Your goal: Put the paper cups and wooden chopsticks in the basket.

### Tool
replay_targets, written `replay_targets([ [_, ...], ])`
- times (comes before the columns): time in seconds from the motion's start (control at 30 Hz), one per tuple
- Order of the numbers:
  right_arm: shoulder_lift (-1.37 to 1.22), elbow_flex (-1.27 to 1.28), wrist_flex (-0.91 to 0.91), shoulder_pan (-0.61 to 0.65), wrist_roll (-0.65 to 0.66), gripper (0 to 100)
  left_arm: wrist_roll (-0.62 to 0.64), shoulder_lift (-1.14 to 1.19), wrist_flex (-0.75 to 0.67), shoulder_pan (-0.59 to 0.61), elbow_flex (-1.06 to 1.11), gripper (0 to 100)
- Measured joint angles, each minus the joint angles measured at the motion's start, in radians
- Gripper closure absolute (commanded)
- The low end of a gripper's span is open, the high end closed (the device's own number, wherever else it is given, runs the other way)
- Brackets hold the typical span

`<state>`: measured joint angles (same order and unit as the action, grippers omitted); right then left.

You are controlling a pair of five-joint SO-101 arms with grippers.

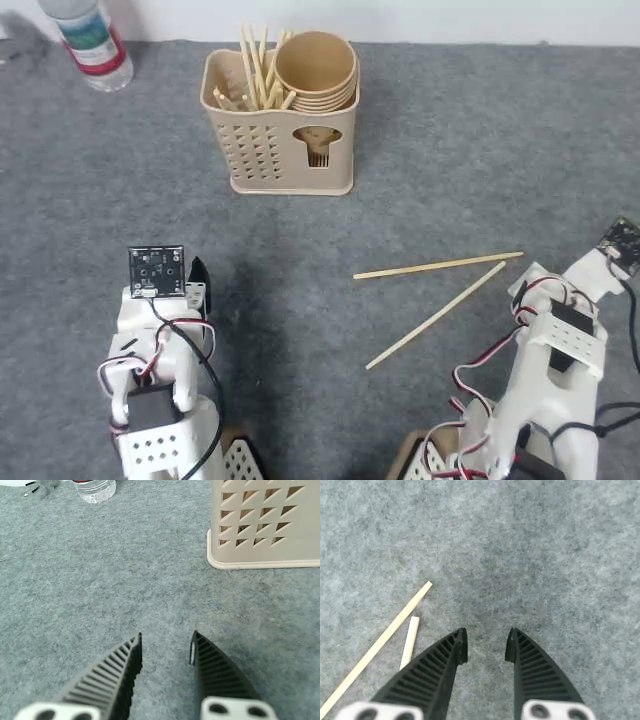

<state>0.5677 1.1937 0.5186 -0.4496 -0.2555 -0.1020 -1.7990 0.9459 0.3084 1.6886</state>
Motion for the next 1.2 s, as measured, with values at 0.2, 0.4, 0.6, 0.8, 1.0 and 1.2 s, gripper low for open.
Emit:
replay_targets([
  [0.2, 0.0, 0.0, 0.0, 0.0, 0.0, 85.6, 0.0, 0.0, 0.012, 0.0, 0.0, 85],
  [0.4, 0.0, 0.0, 0.0, 0.0, 0.0, 85.6, 0.0, 0.0, 0.012, 0.0, 0.0, 85],
  [0.6, 0.0, 0.0, 0.0, 0.0, 0.0, 85.6, 0.0, 0.0, 0.012, 0.0, 0.0, 85],
  [0.8, 0.0, 0.0, 0.0, 0.0, 0.0, 85.6, 0.0, 0.0, 0.012, 0.0, 0.0, 85],
  [1.0, 0.0, 0.0, 0.0, 0.0, 0.0, 85.6, 0.0, 0.0, 0.012, 0.0, 0.0, 85],
  [1.2, 0.0, 0.0, 0.0, 0.0, 0.0, 85.6, 0.0, 0.0, 0.012, 0.0, 0.0, 85],
])
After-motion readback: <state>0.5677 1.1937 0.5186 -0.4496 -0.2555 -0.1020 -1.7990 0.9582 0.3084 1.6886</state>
